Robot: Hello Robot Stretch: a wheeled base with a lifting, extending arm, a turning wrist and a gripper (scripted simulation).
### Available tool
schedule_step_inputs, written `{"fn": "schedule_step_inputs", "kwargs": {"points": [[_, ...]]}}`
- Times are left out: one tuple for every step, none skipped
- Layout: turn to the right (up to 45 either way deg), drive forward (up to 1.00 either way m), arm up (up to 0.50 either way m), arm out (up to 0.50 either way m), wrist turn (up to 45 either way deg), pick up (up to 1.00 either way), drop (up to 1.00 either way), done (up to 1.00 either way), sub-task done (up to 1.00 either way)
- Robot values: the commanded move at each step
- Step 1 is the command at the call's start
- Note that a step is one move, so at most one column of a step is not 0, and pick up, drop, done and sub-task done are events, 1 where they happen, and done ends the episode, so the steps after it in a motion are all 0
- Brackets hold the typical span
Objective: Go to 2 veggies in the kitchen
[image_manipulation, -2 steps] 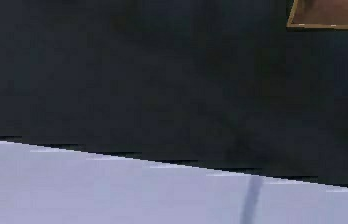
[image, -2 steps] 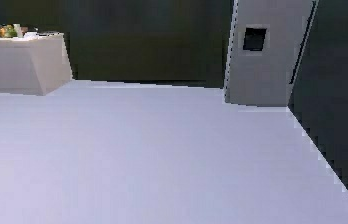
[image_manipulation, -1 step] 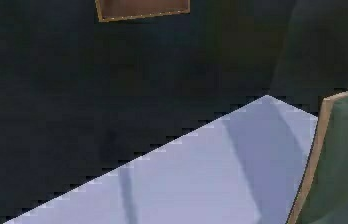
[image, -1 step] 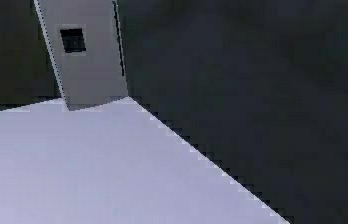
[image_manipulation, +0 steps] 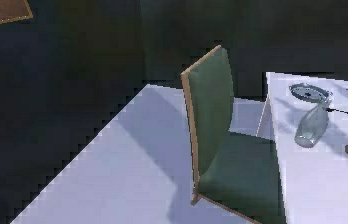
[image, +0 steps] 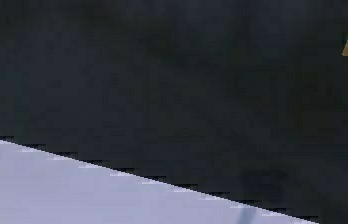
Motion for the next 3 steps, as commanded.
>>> {"fn": "schedule_step_inputs", "kwargs": {"points": [[0.0,0.05,0.00,0.00,0.0,0.00,0.00,0.00,0.00],[-45.0,0.00,0.00,0.00,0.0,0.00,0.00,0.00,0.00],[-42.0,0.00,0.00,0.00,0.0,0.00,0.00,0.00,0.00]]}}
